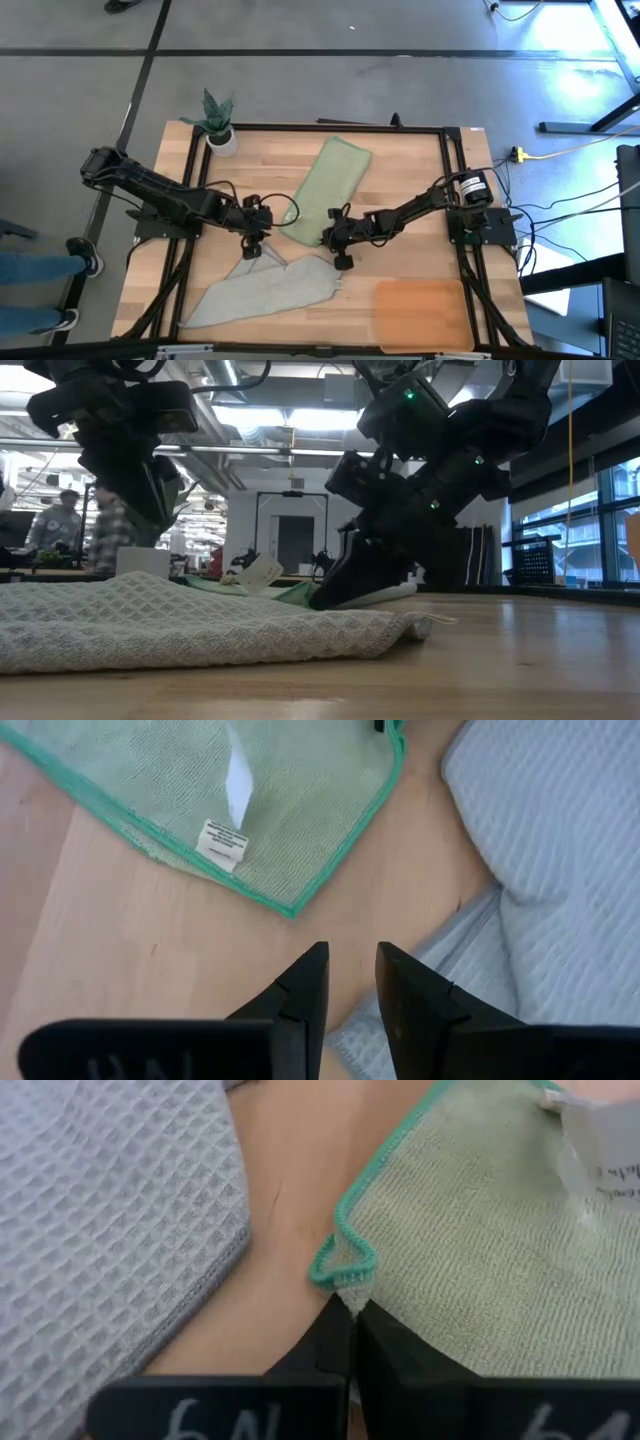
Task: Roll microfiber towels into tight, uniform cylinder then place into a basket
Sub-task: Roll the green microfiber towel
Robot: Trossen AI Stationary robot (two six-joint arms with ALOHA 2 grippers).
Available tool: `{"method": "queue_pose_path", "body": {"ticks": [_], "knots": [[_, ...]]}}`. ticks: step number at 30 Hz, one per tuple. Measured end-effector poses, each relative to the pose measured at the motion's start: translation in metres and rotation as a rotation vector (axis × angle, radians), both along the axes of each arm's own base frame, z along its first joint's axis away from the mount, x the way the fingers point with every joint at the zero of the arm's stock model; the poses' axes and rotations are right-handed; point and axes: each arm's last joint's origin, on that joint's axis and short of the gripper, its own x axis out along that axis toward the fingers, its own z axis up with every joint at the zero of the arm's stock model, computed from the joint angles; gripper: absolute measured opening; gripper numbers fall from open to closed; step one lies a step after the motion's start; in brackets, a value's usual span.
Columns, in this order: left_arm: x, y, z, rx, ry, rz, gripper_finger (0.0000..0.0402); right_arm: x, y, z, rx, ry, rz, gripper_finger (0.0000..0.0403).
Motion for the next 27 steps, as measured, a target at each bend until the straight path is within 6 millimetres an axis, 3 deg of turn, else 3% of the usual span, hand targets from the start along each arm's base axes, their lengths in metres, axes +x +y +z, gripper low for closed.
{"method": "queue_pose_path", "body": {"ticks": [11,27], "knots": [[0.002,-0.001,-0.004,0.100,0.020,-0.147,0.0078,0.003,0.003,0.005,0.174,-0.019,-0.047,0.0004],[0.005,0.000,-0.005,0.175,0.019,-0.217,0.0079,0.025,-0.005,0.028,0.166,-0.104,-0.053,0.0002]]}}
